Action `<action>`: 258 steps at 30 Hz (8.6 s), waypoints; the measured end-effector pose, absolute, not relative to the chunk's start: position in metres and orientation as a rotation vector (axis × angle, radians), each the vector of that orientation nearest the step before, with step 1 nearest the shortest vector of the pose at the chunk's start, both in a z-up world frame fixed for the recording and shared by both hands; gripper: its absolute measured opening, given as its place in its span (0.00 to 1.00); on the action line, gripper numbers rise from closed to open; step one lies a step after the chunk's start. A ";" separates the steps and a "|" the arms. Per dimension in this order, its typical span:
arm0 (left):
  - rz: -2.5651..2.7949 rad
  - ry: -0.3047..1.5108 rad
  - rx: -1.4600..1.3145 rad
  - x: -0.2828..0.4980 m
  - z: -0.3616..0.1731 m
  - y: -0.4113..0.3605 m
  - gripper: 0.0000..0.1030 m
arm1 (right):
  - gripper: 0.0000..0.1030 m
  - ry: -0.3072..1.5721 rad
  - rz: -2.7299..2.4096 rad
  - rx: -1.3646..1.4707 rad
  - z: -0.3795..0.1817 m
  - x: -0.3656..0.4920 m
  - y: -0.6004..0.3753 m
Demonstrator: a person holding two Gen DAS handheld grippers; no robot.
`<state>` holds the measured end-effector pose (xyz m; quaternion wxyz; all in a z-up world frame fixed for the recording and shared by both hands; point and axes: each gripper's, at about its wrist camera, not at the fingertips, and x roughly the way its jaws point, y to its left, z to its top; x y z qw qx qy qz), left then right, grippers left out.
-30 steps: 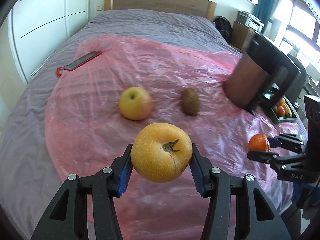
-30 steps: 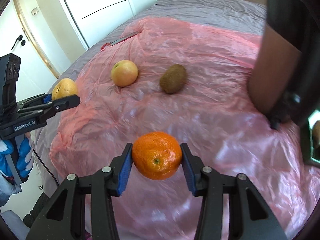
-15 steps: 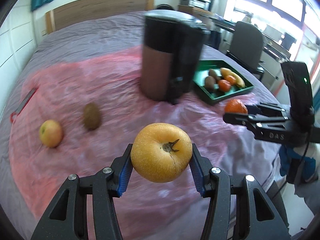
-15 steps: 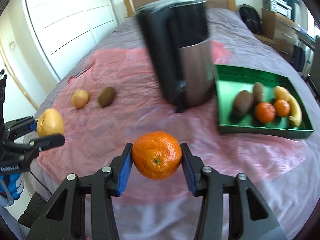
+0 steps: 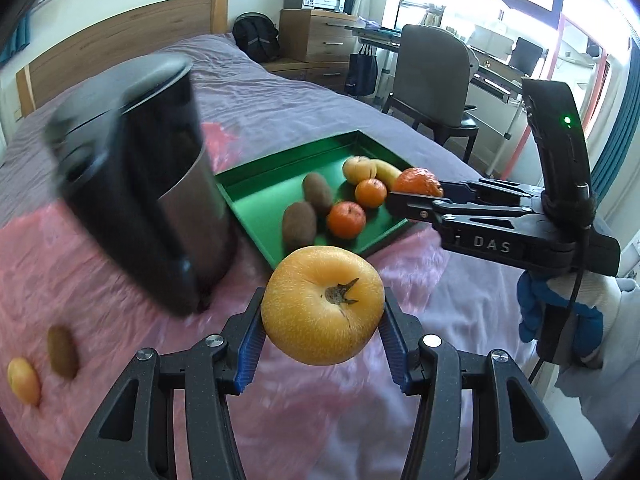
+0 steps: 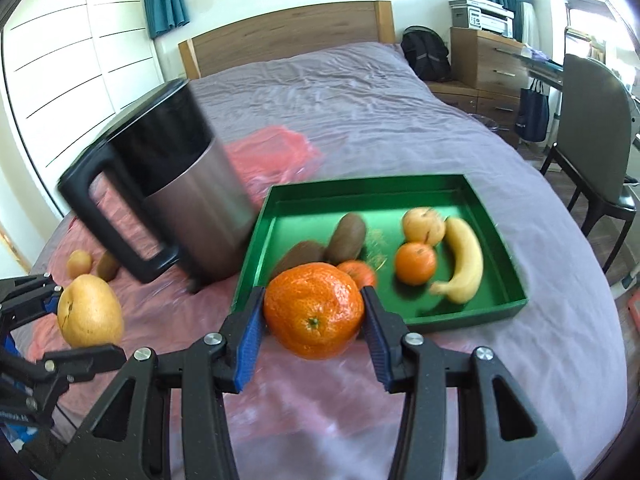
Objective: Organize fruits
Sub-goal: 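Lower the pear and orange into the green tray and open both tools, then withdraw both tools from the tray back over the remaining apple and kiwi, then grasp the large green apple with the left tool while the right tool grasps the kiwi, then lift the apple and kiwi and carry them over the green tray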
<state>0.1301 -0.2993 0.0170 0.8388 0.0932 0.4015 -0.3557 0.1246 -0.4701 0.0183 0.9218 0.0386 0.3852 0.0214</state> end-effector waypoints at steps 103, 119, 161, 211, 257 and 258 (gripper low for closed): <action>-0.331 0.672 0.026 0.057 0.082 -0.051 0.71 | 1.00 0.742 -0.038 0.035 0.097 0.028 -0.361; -0.142 0.698 -0.056 0.057 0.028 0.080 0.71 | 1.00 0.803 0.063 -0.027 0.067 0.018 -0.264; -0.137 0.943 0.033 0.249 -0.114 0.094 0.79 | 1.00 1.059 0.265 0.043 -0.080 0.256 -0.087; -0.148 0.941 0.039 0.253 -0.120 0.093 0.64 | 0.58 1.126 0.349 0.189 -0.101 0.282 -0.101; -0.470 0.878 0.096 0.082 -0.007 -0.077 0.64 | 0.58 0.982 0.203 0.236 -0.014 0.073 -0.300; -0.486 0.879 0.100 0.079 -0.005 -0.087 0.64 | 0.58 0.976 0.191 0.242 -0.013 0.070 -0.310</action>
